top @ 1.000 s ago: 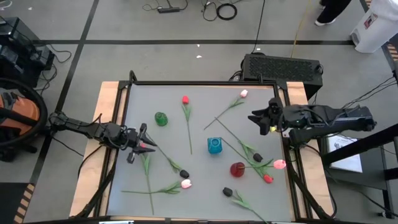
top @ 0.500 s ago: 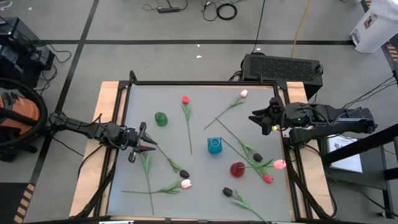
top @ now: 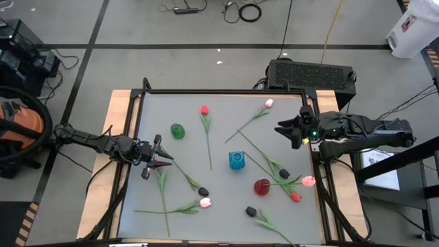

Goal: Sort flowers into vase by color
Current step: Put the bottom black tulip into the green vase

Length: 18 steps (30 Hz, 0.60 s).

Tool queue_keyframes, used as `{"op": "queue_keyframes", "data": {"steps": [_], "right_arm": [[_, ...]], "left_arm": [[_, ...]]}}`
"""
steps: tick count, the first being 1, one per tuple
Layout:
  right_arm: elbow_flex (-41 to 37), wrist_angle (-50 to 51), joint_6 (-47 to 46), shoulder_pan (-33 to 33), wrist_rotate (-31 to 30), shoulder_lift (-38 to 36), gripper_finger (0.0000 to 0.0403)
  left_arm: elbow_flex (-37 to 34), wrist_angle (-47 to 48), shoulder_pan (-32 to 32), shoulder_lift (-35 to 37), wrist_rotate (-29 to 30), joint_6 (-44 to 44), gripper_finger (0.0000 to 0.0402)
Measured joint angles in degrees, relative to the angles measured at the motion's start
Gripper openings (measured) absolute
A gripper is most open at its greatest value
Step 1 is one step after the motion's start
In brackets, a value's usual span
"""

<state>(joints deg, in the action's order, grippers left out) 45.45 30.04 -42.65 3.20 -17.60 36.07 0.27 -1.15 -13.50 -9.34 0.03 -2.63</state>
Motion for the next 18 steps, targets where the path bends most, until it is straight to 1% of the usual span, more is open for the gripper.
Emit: {"op": "queue_keyframes", "data": {"steps": [5, 8, 10, 12, 15, 18], "right_arm": [[0.0, -1.24, 0.23, 0.0, 0.15, -0.06, 0.0199], [0.0, -1.18, 0.44, 0.0, 3.39, -0.06, 0.0199], [0.0, -1.37, 0.45, 0.0, 6.62, -0.17, 0.0199], [0.0, -1.97, 0.25, 0.0, 9.25, -0.68, 0.0199], [0.0, -4.06, -0.79, 0.01, 11.45, -1.66, 0.0199], [0.0, -8.05, -1.12, 0.03, 12.02, -2.41, 0.0199]], "left_arm": [[0.02, -0.14, -0.02, 0.0, 0.02, -0.47, 0.0112], [0.04, -1.5, -0.02, 0.0, 0.33, -9.09, 0.0112], [0.04, -1.39, -0.01, -0.02, 0.93, -14.72, 0.0112], [0.07, -1.28, 0.0, -0.02, 0.98, -18.03, 0.0112], [0.07, -1.16, 0.01, -0.02, 0.98, -19.37, 0.0112], [0.07, -1.18, -0.02, -0.02, 0.98, -19.39, 0.0112]]}}
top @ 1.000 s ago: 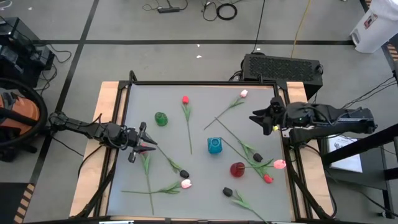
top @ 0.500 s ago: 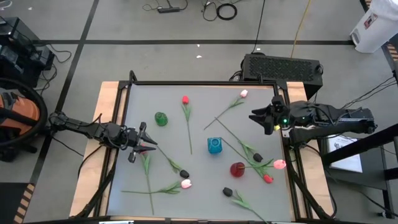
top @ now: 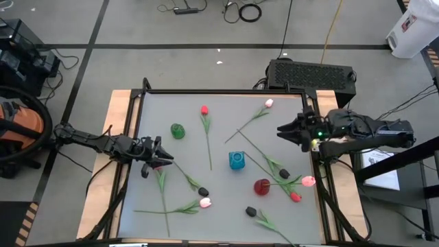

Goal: Sort flowers into vase by color
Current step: Put the bottom black tulip into the green vase

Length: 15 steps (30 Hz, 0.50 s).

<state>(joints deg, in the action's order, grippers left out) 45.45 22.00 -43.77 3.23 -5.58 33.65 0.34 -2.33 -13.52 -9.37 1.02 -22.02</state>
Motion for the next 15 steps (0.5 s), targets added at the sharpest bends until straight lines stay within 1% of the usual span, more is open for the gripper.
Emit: {"op": "queue_keyframes", "data": {"steps": [3, 7, 11, 13, 15], "right_arm": [[0.0, -5.5, 0.41, 0.34, 2.36, -0.57, 0.0199], [0.0, -10.51, -0.19, 1.32, 7.73, -0.73, 0.0199], [0.71, -10.74, -3.33, 3.0, 11.74, -0.62, 0.0199], [2.07, -10.96, -3.31, 4.37, 12.07, 0.09, 0.0199], [4.14, -10.87, -1.36, 5.97, 12.1, 1.15, 0.0199]], "left_arm": [[0.0, -0.04, 0.02, 0.0, -0.02, 0.25, 0.0112], [0.02, -0.04, 0.01, 0.0, -0.02, 0.26, 0.0112], [0.02, -0.13, 0.01, 0.0, -0.02, 0.24, 0.0112], [0.02, -0.15, 0.02, 0.0, -0.04, 0.24, 0.0112], [0.02, -0.15, 0.02, 0.0, -0.04, 0.24, 0.0112]]}}
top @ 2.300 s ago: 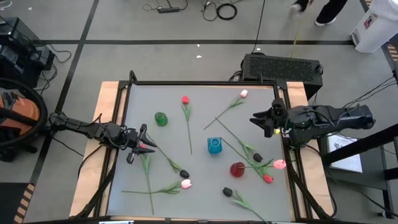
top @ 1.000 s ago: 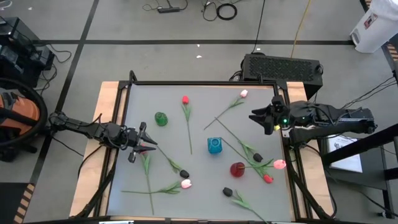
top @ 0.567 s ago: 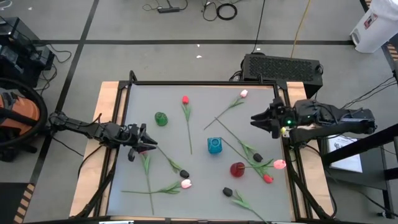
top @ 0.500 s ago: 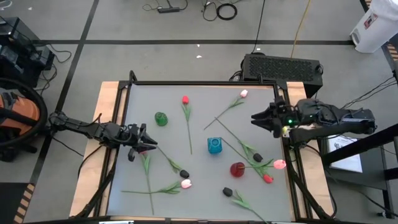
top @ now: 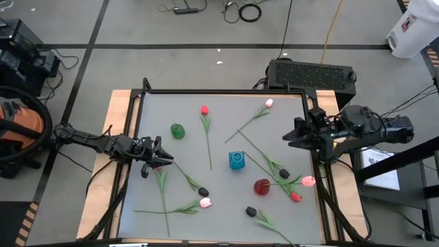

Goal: Sort flowers into vase by color
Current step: Put the bottom black tulip into the green vase

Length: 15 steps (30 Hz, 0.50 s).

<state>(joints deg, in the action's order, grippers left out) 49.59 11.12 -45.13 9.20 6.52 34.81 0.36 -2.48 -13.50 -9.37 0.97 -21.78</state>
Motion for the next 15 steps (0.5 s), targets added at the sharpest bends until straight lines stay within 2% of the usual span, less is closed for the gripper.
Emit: {"op": "queue_keyframes", "data": {"steps": [7, 11, 15], "right_arm": [[11.12, 0.32, 9.53, 7.26, 0.91, 7.94, 0.0199], [18.11, 6.49, 12.76, 13.18, 1.36, 13.41, 0.0199], [23.03, 13.02, 11.47, 19.28, 1.38, 17.32, 0.0199]], "left_arm": [[0.01, 0.0, -0.01, 0.0, -0.01, 0.0, 0.0112], [0.02, 0.02, 0.0, 0.0, -0.02, -0.02, 0.0112], [0.02, 0.01, -0.01, 0.01, -0.02, -0.02, 0.0112]]}}
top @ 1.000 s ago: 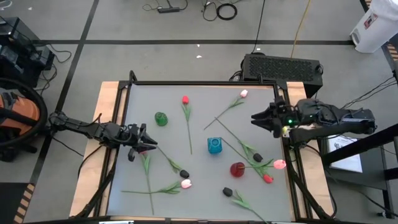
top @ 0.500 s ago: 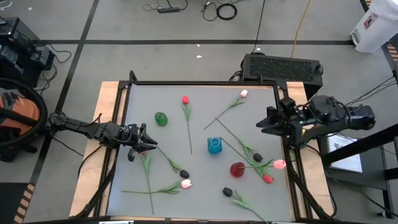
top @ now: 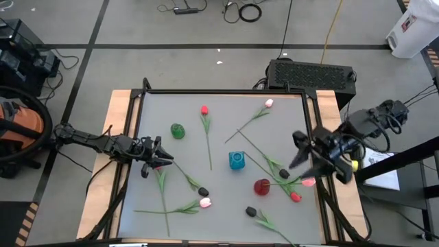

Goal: Sort flowers into vase by color
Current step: Put the bottom black tulip into the green vase

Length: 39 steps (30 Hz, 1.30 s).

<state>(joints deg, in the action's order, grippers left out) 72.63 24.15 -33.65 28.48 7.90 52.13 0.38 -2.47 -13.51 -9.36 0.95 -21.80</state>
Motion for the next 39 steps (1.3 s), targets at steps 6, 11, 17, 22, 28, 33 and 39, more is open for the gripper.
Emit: {"op": "queue_keyframes", "data": {"steps": [6, 11, 17, 22, 28, 33, 39], "right_arm": [[2.16, -0.62, -7.15, 10.63, -3.32, 2.59, 0.0199], [2.2, -4.58, -13.51, 19.52, -6.55, 4.24, 0.0199], [2.2, -6.57, -23.56, 28.1, -9.01, 7.8, 0.0199], [2.2, -5.32, -27.9, 33.47, -9.37, 10.04, 0.0199], [2.2, 1.92, -30.1, 40.02, -11.03, 11.31, 0.0199], [2.2, 10.72, -32.87, 45.49, -13.03, 13.04, 0.0199], [2.2, 19.45, -36.03, 48.75, -18.17, 16.19, 0.0199]], "left_arm": [[0.0, 0.01, 0.0, -0.01, -0.02, 0.0, 0.0112], [0.02, 0.01, 0.01, -0.01, -0.02, 0.0, 0.0112], [0.02, 0.01, 0.01, -0.01, -0.04, -0.01, 0.0112], [0.02, 0.01, 0.01, -0.01, -0.04, -0.02, 0.0112], [0.02, 0.01, -0.01, -0.01, -0.04, -0.02, 0.0112], [0.02, 0.01, 0.01, 0.01, -0.05, -0.02, 0.0112], [0.02, 0.01, -0.01, -0.01, -0.07, -0.02, 0.0112]]}}
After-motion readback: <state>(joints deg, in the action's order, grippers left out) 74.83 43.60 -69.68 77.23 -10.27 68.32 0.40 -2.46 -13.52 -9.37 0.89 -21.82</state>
